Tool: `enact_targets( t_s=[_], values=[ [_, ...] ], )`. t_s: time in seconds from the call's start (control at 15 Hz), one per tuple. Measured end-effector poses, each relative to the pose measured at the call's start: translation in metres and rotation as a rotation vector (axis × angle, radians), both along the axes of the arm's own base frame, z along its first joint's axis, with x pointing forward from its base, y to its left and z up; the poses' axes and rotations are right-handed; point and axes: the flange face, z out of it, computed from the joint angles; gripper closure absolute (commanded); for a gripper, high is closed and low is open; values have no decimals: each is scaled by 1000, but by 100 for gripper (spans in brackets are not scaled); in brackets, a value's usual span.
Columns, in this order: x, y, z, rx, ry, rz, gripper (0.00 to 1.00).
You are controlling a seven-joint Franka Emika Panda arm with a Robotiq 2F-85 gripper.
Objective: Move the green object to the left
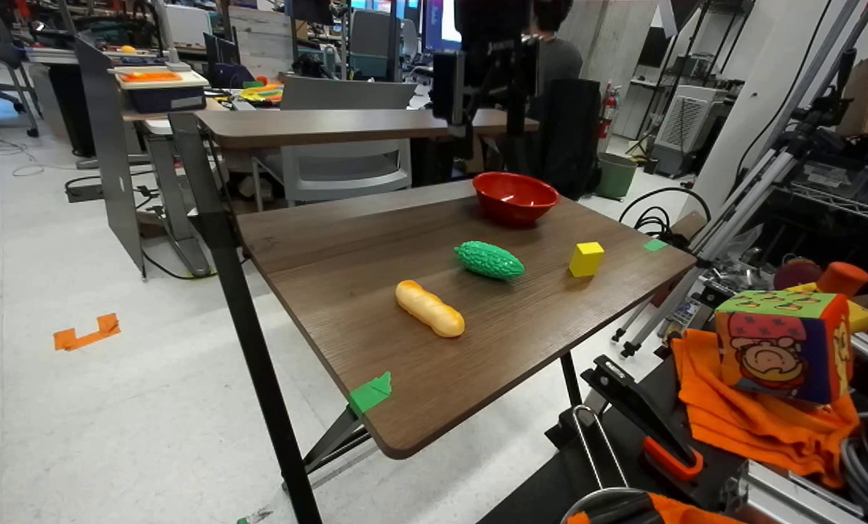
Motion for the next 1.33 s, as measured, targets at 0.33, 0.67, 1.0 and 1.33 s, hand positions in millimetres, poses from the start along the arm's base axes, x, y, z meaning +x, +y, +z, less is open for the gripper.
enact_targets(
  t_s=[0.33, 0.67, 1.0, 1.33],
  values=[
    [17, 0, -66, -41, 77, 106, 0],
    [26, -3, -123, -88, 159, 184, 0],
    [26, 4, -154, -123, 250, 249, 32],
    [23, 13, -167, -164, 348, 264, 64]
  ],
)
